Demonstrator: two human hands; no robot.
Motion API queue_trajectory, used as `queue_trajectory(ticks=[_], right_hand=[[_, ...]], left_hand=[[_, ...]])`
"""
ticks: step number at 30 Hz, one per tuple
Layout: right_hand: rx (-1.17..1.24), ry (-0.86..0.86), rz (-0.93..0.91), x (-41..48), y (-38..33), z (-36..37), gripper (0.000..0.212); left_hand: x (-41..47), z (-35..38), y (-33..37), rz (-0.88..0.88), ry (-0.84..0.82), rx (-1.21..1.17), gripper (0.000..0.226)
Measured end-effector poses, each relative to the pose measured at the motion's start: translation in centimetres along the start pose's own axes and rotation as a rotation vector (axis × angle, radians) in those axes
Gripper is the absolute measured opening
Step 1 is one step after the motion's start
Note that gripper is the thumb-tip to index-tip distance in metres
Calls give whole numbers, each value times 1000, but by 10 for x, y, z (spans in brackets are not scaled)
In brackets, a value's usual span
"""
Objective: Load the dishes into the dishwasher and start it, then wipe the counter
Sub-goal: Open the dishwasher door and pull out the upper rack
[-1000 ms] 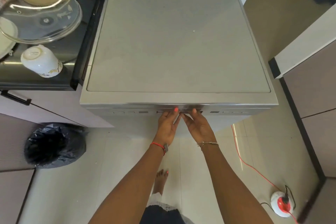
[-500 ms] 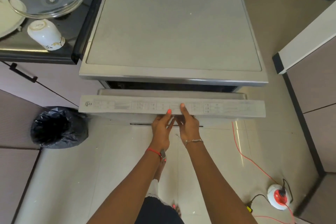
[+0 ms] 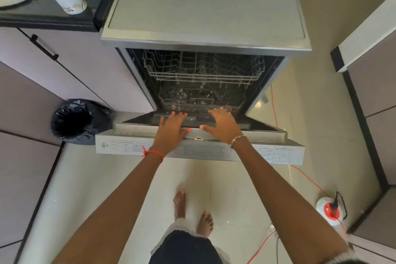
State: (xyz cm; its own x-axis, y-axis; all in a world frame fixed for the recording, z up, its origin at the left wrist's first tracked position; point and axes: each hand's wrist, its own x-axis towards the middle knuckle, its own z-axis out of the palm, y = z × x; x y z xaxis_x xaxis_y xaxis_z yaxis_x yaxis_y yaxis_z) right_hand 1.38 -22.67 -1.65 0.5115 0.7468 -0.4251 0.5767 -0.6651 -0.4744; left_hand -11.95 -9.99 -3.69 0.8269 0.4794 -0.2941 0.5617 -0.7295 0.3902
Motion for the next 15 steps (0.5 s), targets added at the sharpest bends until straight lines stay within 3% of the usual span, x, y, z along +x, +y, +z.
queue_trajectory(ticks=[2,6,11,15], right_hand=[[-125,-143,19,-3,6,18,60],[-176,-92,-78,-24,18,54,51],[15,-128,-67,-58,36,119,47],[125,-174,-39,-84,59,187,47]], left_hand=[[-5,15,-10,14,-57,49,43],[-28,30,-13,37,-27,20,40],[-68,70,-28,36,-243,87,45],[-106,131,-48,47,-291,173,46]])
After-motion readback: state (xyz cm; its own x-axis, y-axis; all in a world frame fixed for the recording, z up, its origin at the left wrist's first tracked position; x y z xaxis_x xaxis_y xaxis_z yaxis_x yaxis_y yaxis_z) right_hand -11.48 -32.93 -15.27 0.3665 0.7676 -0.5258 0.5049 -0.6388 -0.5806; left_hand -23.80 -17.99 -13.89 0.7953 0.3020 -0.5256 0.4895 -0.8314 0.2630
